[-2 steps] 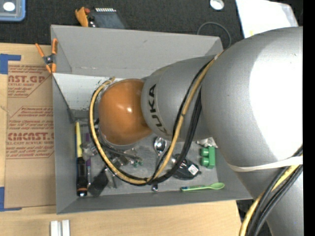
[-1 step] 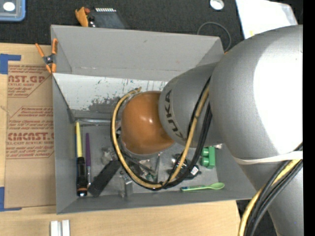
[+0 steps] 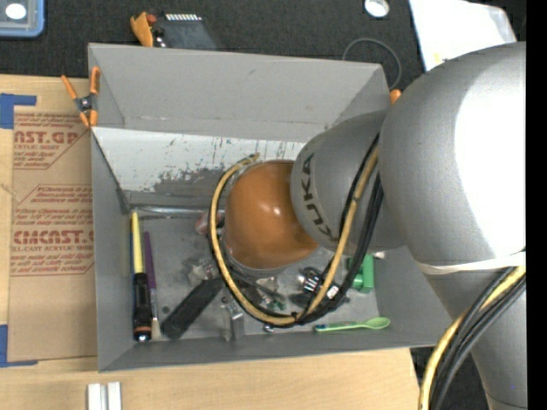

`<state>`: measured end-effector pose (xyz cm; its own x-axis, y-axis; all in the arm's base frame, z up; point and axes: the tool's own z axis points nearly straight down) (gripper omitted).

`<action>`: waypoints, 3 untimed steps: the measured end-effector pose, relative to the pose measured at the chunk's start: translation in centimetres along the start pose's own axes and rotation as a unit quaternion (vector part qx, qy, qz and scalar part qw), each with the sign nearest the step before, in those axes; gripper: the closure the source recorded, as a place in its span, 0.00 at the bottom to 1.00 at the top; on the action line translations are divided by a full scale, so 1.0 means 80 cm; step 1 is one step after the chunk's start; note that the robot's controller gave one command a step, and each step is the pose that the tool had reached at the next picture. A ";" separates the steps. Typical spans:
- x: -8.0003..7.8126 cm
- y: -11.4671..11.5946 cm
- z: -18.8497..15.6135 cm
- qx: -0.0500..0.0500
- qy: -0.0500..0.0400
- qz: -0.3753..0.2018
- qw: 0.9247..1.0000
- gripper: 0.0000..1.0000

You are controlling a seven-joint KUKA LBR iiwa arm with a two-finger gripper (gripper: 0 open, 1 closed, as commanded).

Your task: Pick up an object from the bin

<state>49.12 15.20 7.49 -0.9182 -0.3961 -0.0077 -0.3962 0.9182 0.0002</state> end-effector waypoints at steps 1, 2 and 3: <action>-0.028 0.035 0.003 0.000 0.002 -0.017 1.000 0.00; -0.060 0.049 0.005 -0.002 0.000 -0.138 0.990 0.00; -0.062 0.040 0.005 0.001 0.000 -0.212 0.977 0.00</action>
Offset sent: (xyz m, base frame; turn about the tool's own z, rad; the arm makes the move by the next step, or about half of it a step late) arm 0.0500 0.0285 -0.0049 -0.4662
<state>52.40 20.10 7.10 -0.6714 -0.7411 -0.0064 -0.7411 0.6714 -0.0041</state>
